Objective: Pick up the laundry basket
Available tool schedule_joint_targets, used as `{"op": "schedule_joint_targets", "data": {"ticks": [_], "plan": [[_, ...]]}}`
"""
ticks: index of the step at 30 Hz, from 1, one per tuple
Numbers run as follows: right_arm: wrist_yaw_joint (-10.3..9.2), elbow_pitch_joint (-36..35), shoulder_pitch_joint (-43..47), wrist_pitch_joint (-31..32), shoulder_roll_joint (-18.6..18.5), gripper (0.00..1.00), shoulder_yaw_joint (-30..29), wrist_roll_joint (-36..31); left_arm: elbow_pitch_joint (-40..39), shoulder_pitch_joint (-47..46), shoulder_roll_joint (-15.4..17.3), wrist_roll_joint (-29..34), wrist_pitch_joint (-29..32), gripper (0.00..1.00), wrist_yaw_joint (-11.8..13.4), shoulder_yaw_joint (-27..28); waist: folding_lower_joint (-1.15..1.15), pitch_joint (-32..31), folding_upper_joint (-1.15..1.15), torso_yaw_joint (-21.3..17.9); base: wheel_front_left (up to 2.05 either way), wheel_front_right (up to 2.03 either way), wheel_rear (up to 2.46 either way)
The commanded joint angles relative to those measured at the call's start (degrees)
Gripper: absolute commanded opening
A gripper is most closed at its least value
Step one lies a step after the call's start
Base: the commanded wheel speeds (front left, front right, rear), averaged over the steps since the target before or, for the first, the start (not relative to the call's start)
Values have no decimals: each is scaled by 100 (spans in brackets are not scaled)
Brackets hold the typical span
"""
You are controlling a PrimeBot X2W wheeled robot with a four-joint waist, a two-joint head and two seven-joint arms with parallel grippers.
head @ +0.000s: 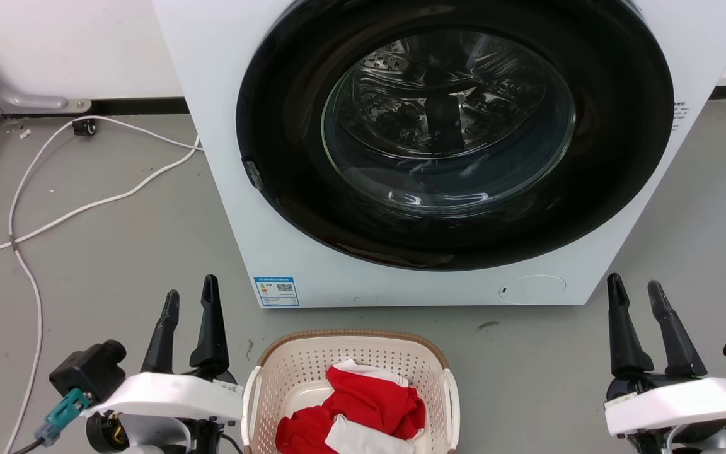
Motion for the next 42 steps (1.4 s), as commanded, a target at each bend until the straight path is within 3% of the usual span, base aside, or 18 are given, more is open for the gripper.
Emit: {"op": "schedule_joint_targets", "data": {"ticks": [1,16,42], "plan": [[0,-115,10,-53,-21,100,14,-176,-100,7,20,151,-62,100,-21,-18,0,0,0,2,0,0,0],[0,-294,154,-276,-24,100,77,-1174,-196,128,22,1069,-276,100,-82,-70,0,17,0,3,0,0,0],[-1,-522,335,-592,-27,100,116,-2503,-319,267,25,2389,-604,100,64,-243,0,41,0,17,0,0,0]]}}
